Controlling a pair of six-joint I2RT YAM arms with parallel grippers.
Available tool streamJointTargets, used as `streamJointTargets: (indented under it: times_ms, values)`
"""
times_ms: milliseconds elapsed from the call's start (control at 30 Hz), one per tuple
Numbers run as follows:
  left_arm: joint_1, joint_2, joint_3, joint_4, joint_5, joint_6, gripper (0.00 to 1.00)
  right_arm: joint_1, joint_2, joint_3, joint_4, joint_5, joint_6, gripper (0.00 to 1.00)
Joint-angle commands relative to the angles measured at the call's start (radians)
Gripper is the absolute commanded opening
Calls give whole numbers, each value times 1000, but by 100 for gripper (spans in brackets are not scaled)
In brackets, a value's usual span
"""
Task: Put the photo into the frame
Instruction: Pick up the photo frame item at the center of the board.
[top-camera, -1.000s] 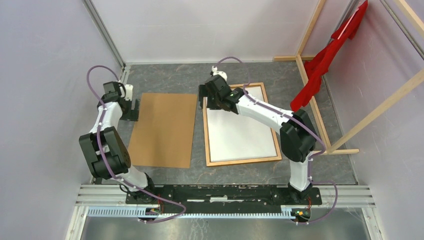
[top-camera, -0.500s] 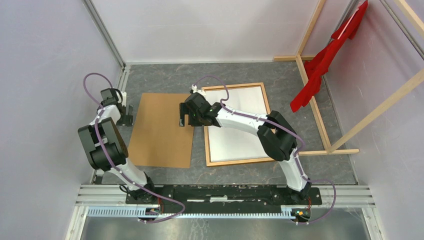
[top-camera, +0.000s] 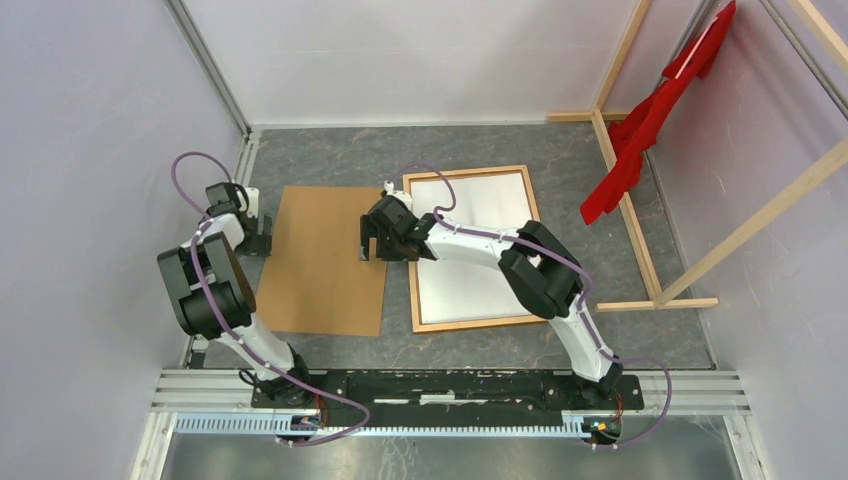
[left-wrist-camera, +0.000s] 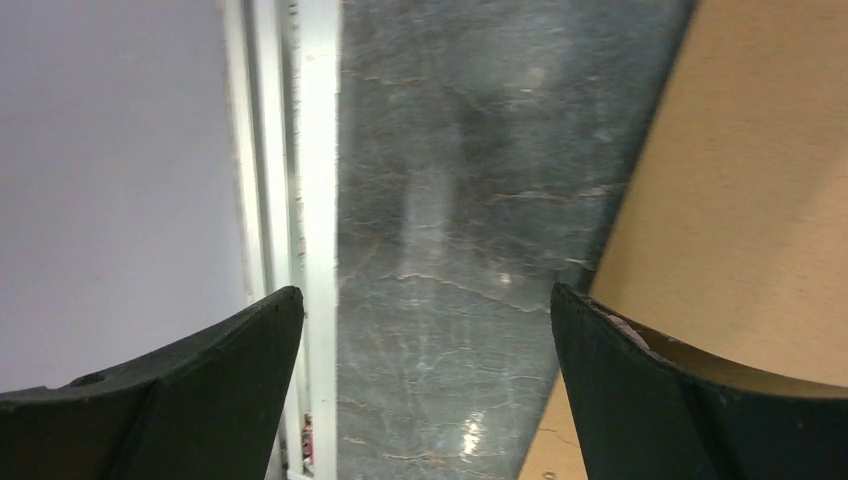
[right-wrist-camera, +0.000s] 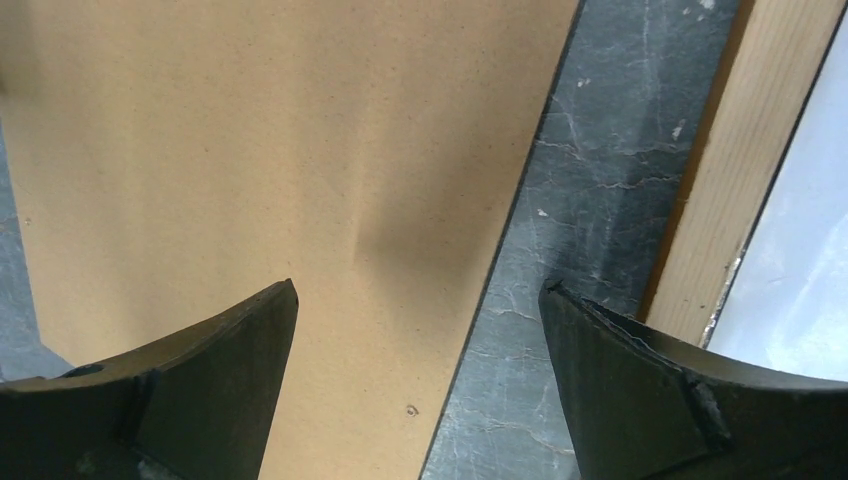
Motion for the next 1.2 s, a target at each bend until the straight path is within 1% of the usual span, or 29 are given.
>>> streamJointTargets:
  times_ms: [0, 167, 333, 433, 500, 567, 733, 833, 1000, 1067, 1167]
  values:
    - [-25, 1, -46, -62, 122, 1, 100, 10, 32, 1, 25, 13, 25, 98]
    - [-44, -17, -69, -86, 148, 7, 100, 11, 54, -12, 53, -14, 45, 98]
    - [-60, -9, -87, -85, 172, 18, 100, 11, 69, -6, 134, -103, 70, 98]
    - [-76, 2, -97, -83, 166, 23, 100, 6, 40, -9, 198, -156, 86, 98]
    - [-86, 4, -100, -82, 162, 26, 99, 4, -11, -43, 276, -199, 105, 98]
    - [-100, 1, -105, -85, 161, 33, 99, 2, -76, -91, 397, -231, 115, 98]
    - [-135, -16, -116, -101, 167, 52, 99, -5, -215, -152, 609, -313, 87, 96]
    - [-142, -10, -112, -106, 177, 50, 99, -5, -237, -169, 729, -398, 135, 95]
    - [-143, -4, -104, -115, 182, 54, 99, -4, -246, -249, 1029, -504, 293, 92]
    - [-141, -9, -102, -121, 186, 56, 99, -2, -253, -269, 1083, -509, 323, 92]
    - [-141, -16, -94, -131, 198, 56, 99, -2, -248, -260, 1090, -521, 339, 92]
